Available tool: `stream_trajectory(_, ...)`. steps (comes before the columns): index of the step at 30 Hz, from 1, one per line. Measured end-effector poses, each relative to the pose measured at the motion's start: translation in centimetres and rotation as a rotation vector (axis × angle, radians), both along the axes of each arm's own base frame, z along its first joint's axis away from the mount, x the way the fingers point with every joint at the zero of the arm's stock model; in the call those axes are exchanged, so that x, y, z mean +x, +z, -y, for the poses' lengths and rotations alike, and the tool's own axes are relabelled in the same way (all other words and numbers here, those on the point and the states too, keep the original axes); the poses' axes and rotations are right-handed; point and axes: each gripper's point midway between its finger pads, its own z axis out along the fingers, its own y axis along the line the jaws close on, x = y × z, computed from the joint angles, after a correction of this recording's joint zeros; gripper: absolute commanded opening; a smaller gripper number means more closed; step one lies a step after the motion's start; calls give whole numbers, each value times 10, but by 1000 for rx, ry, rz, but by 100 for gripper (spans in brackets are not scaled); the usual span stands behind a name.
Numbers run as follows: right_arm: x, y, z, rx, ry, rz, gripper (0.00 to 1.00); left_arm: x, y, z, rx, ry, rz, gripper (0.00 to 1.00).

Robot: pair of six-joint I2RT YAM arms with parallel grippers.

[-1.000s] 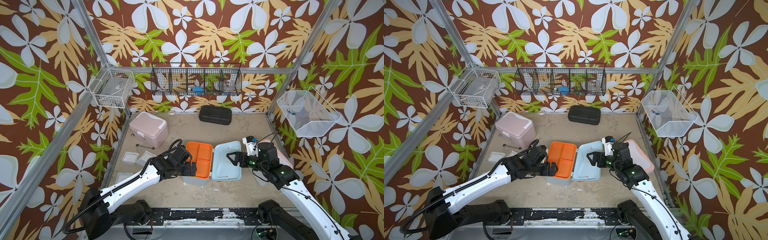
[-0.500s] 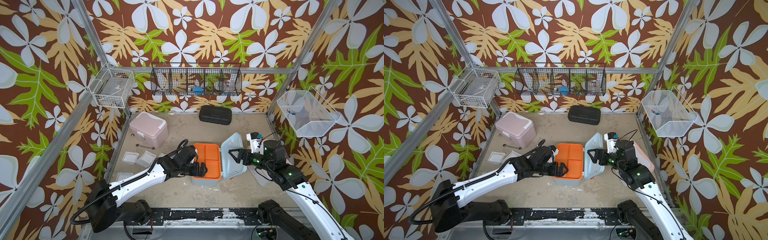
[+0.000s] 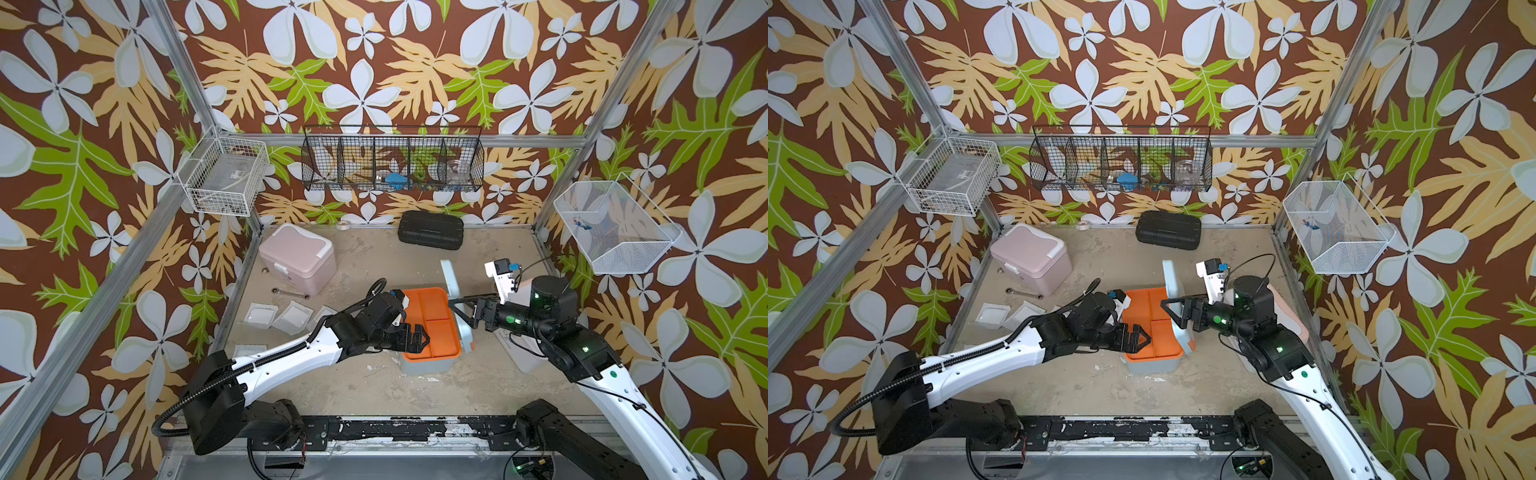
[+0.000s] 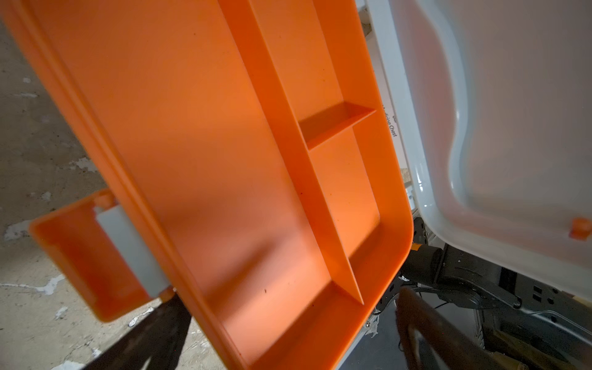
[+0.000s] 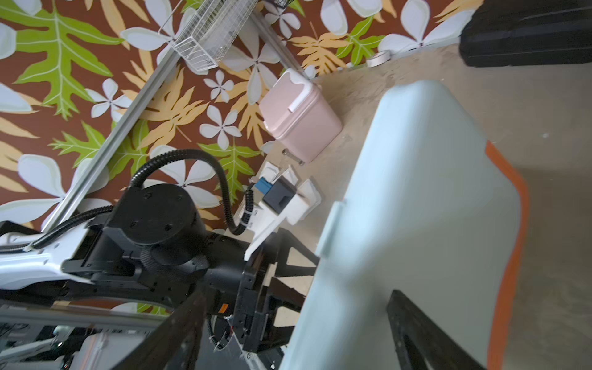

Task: Open first aid kits and take out gauze
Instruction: Close the lid of the first aid kit, then adjust the first aid kit at the center of the board.

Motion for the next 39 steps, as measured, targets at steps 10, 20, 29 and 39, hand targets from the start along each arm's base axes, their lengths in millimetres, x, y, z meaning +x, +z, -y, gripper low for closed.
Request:
stream_trajectory(10,-3,-7,-26,-3,62,-26,89,-5,19,-23,-35,50,72,99)
stream_trajectory(20,2,-31,-38,-27,72,-77,88,4,35,-77,-29,213,132,100)
stream_trajectory(29,12,-92,-31,-141,-8,-198,87,13,35,-80,-16,241,136,100)
stream_trajectory(39,34,-86,0,-307,-176,-132,81,45,35,-52,40,208,132,100)
